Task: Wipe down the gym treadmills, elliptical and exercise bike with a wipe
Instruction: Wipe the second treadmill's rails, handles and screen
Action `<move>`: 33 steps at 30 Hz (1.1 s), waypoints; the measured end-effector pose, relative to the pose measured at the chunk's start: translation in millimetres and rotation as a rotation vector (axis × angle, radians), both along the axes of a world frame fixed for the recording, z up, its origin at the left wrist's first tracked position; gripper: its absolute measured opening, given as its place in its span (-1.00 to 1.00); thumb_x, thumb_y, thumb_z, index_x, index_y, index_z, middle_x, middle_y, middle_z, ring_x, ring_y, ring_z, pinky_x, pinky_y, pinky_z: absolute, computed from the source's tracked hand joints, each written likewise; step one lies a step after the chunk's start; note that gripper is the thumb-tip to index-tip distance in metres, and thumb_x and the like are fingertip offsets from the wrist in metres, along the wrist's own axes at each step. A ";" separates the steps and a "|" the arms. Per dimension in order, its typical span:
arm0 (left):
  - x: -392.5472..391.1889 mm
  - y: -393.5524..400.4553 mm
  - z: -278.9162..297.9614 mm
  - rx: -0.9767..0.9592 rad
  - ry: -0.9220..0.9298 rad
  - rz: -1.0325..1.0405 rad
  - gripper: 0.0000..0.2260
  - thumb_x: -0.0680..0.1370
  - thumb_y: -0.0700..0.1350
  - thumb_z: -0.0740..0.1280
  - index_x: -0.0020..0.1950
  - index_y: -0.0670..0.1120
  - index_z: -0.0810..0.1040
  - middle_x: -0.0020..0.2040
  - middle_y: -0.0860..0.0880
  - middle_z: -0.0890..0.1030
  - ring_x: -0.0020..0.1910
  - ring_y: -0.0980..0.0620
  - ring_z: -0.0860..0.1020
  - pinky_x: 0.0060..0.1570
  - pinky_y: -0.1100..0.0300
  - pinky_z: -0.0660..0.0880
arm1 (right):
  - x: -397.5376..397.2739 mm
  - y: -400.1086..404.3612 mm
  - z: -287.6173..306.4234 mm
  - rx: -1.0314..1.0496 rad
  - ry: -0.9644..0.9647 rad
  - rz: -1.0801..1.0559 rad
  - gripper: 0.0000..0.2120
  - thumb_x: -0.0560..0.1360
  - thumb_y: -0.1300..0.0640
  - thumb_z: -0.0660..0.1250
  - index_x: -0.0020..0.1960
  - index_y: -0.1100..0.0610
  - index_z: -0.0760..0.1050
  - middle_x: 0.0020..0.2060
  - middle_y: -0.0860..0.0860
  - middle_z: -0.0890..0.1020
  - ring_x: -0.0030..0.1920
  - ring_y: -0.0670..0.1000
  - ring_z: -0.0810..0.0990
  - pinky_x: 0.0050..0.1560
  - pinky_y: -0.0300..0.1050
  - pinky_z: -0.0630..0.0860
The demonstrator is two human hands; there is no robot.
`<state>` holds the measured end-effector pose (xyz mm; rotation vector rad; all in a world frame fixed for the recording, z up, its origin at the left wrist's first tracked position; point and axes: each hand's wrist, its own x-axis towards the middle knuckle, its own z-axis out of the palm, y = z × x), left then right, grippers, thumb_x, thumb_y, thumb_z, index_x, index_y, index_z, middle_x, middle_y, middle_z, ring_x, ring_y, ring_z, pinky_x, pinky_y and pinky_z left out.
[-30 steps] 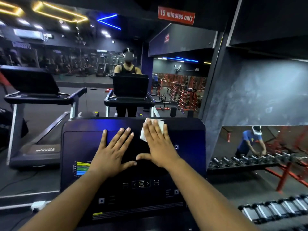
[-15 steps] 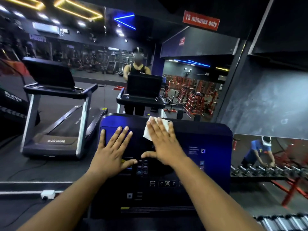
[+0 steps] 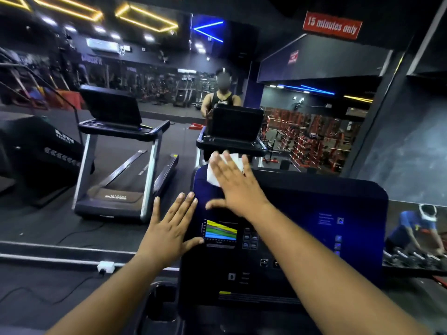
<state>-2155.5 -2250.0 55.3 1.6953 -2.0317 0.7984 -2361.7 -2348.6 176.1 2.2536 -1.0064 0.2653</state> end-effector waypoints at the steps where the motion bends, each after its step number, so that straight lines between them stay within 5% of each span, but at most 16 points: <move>1: 1.9 2.6 -4.0 0.013 0.005 0.010 -0.12 0.53 0.46 0.08 0.65 -0.13 0.16 0.67 -0.05 0.10 0.64 -0.03 0.11 0.47 -0.45 0.09 | 8.1 1.6 3.6 0.026 -0.053 -0.039 0.16 0.35 -0.61 -0.06 0.65 0.17 -0.17 0.65 0.09 -0.12 0.63 0.12 -0.21 0.56 0.36 -0.15; 10: 8.8 18.7 -20.4 0.001 0.002 0.020 -0.11 0.52 0.41 0.08 0.65 -0.20 0.12 0.67 -0.13 0.07 0.64 -0.05 0.11 0.47 -0.44 0.10 | 6.4 33.3 -66.1 0.007 0.322 0.141 0.16 0.32 -0.63 -0.21 0.63 0.16 -0.28 0.63 0.09 -0.15 0.64 0.11 -0.17 0.56 0.36 -0.13; 16: 8.0 15.4 -15.8 0.036 -0.008 0.023 -0.07 0.50 0.42 0.06 0.67 -0.18 0.03 0.68 -0.12 0.01 0.66 -0.04 0.01 0.49 -0.43 0.07 | 9.9 29.3 -34.7 0.077 -0.026 -0.067 0.21 0.34 -0.64 -0.02 0.63 0.18 -0.29 0.64 0.10 -0.20 0.62 0.13 -0.27 0.52 0.44 -0.19; 20: 10.2 15.1 -18.1 0.008 -0.023 -0.008 -0.10 0.53 0.40 0.09 0.66 -0.18 0.03 0.68 -0.12 0.01 0.66 -0.05 0.02 0.49 -0.42 0.08 | -0.5 54.0 -96.3 0.122 0.229 0.096 0.23 0.30 -0.67 -0.09 0.65 0.18 -0.23 0.64 0.10 -0.18 0.63 0.14 -0.23 0.53 0.44 -0.11; 23: 6.5 14.3 -17.4 0.004 -0.059 -0.037 -0.16 0.56 0.35 0.09 0.66 -0.17 0.05 0.69 -0.09 -0.01 0.66 -0.04 0.02 0.50 -0.41 0.07 | -27.1 40.6 -84.0 0.054 0.318 0.125 0.16 0.31 -0.64 -0.17 0.65 0.10 -0.21 0.65 0.02 -0.09 0.64 0.08 -0.10 0.52 0.45 -0.16; 25: 5.8 13.8 -17.2 0.012 -0.080 -0.051 -0.18 0.58 0.33 0.09 0.67 -0.15 0.05 0.69 -0.08 -0.04 0.66 -0.03 0.00 0.51 -0.41 0.06 | -40.7 27.3 -56.2 0.037 0.148 0.016 0.14 0.35 -0.63 -0.06 0.66 0.10 -0.17 0.65 0.01 -0.10 0.64 0.08 -0.08 0.47 0.55 -0.16; 28: 2.4 12.0 -14.7 0.020 -0.083 -0.051 -0.18 0.57 0.33 0.11 0.67 -0.14 0.05 0.69 -0.07 -0.03 0.66 -0.03 0.00 0.50 -0.40 0.06 | -44.1 24.4 -38.0 0.097 -0.131 -0.153 0.19 0.34 -0.63 -0.05 0.64 0.16 -0.27 0.62 0.06 -0.27 0.62 0.10 -0.31 0.41 0.55 -0.36; 33: -9.3 8.0 -13.0 0.012 -0.092 -0.076 -0.17 0.55 0.31 0.19 0.67 -0.14 0.08 0.68 -0.08 0.02 0.66 -0.03 0.03 0.49 -0.41 0.08 | -41.2 64.1 -121.6 0.204 0.177 0.077 0.24 0.29 -0.68 -0.04 0.66 0.19 -0.10 0.65 0.09 -0.10 0.64 0.13 -0.19 0.47 0.53 -0.14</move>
